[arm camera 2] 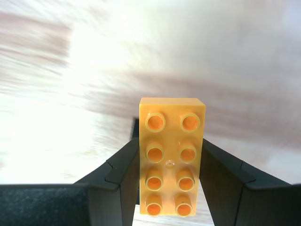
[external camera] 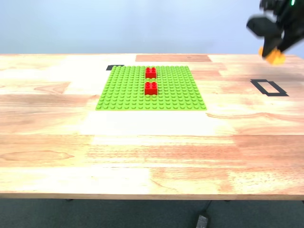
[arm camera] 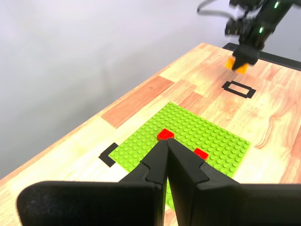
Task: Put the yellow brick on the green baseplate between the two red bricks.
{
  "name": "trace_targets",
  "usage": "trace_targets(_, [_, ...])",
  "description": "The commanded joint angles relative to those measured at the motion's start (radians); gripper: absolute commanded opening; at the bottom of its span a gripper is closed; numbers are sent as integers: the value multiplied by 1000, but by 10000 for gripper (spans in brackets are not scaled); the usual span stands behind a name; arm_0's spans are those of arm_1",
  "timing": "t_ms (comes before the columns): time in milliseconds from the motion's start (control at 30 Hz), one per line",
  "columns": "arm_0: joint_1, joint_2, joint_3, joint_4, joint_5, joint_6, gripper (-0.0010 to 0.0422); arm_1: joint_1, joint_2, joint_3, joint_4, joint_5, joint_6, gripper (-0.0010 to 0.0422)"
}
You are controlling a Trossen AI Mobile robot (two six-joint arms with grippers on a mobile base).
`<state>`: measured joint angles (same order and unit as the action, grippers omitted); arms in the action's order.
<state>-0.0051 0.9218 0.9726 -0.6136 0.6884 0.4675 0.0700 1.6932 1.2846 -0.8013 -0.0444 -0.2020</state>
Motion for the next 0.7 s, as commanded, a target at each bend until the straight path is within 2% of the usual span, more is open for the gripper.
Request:
trace_targets(33, [0, 0, -2, 23, -1, 0, 0, 51, -39, 78, -43, -50, -65, 18])
trace_targets(200, [0, 0, -4, 26, 0, 0, 0, 179, -32, 210, -90, -108, -187, 18])
trace_targets(433, [0, -6, -5, 19, 0, 0, 0, 370, 124, 438, -200, -104, -366, 18])
trace_targets(700, [0, -24, -9, 20, -1, 0, 0, 523, 352, 640, -256, -27, -551, 18])
